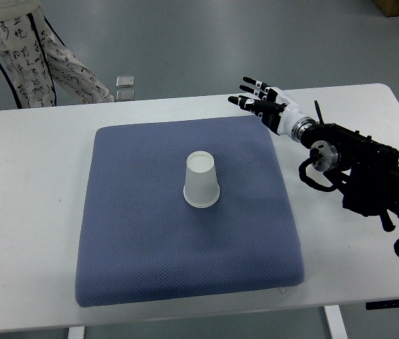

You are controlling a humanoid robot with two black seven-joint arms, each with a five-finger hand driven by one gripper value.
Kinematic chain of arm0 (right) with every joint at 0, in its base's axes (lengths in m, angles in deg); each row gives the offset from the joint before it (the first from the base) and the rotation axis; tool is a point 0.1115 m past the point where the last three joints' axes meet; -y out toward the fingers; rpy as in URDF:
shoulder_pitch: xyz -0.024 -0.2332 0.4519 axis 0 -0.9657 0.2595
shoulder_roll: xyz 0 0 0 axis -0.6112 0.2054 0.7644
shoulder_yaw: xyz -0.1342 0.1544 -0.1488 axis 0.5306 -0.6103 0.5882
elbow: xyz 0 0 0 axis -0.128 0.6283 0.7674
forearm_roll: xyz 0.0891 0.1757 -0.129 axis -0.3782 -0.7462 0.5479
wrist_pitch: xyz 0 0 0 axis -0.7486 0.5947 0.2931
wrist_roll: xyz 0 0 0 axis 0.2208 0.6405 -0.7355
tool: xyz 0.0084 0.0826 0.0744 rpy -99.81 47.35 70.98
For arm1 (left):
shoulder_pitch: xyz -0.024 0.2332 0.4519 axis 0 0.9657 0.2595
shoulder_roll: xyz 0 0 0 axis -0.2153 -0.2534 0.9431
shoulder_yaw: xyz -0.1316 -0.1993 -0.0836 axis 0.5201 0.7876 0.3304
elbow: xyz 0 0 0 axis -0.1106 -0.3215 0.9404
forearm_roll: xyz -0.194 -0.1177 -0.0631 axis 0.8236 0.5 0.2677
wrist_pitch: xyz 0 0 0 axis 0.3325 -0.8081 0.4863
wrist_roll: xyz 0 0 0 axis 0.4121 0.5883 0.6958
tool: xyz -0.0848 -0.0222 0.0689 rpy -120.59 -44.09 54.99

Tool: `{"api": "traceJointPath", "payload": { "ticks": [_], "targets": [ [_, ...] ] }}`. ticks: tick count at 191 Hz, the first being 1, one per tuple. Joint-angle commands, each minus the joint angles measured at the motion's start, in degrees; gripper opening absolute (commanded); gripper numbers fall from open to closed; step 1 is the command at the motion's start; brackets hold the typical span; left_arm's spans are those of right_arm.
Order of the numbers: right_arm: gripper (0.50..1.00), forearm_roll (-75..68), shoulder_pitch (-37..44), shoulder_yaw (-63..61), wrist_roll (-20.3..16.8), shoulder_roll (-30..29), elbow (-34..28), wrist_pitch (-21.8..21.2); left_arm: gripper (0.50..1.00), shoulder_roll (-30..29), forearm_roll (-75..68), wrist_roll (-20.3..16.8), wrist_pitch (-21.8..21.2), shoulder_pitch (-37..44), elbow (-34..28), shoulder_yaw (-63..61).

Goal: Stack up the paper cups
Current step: 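Move the right hand outward toward the second white paper cup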

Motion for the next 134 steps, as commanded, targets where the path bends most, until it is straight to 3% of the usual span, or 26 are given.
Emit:
{"api": "traceJointPath", "payload": {
  "ticks": [1, 94, 134],
  "targets": [
    [0.928, 0.08, -0.01, 0.05, 0.0, -0.45, 0.0, -0.04, 1.0, 0.0, 0.0, 0.0, 0.0, 0.04, -0.03, 0.0],
    [0.928, -0.1, 0.26, -0.22, 0.61, 2.45, 0.0, 0.22, 1.0, 0.0, 0.0, 0.0, 0.0, -0.22, -0.3, -0.17],
    [0.928, 0.61, 0.87, 0.75, 2.37, 5.87, 0.0, -2.85, 1.0, 0.0, 0.0, 0.09, 0.0, -0.22, -0.12, 0.0]
  ]
}}
